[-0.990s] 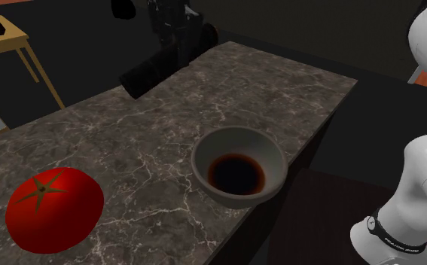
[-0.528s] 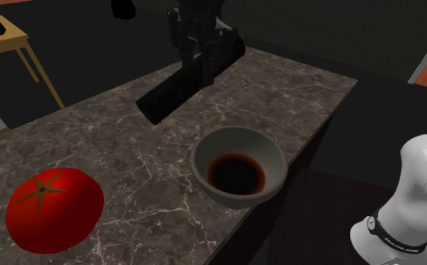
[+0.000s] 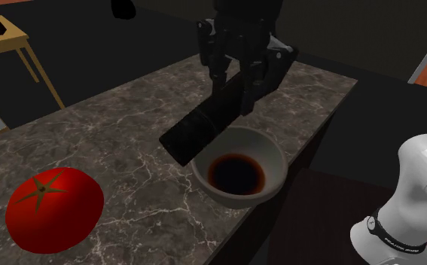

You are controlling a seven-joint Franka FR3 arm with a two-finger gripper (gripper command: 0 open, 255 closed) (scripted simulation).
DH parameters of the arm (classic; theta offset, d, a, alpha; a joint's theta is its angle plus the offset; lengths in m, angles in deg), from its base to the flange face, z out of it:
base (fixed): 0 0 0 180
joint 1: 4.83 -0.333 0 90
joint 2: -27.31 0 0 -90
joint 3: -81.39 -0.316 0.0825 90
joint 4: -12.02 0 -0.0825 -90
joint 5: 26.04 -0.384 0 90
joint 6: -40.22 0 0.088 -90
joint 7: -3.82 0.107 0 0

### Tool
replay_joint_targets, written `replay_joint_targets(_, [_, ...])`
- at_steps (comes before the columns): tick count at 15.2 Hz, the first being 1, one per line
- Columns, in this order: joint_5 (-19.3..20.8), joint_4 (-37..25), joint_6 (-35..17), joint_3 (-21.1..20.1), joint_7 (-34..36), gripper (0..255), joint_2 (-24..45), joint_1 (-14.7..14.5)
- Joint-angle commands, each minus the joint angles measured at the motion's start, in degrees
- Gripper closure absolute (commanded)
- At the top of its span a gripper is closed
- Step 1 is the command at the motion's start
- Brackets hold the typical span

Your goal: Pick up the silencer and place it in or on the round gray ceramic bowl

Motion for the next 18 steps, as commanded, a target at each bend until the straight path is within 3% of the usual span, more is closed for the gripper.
replay_joint_targets(1, [-0.14,3.46,-0.40,-1.27,2.08,255,-3.12,-0.76])
replay_joint_targets(15, [-0.22,18.48,-11.77,-1.33,1.81,255,-6.77,-0.74])
replay_joint_targets(18, [-0.22,18.48,-11.77,-1.33,1.81,255,-6.77,-0.74])
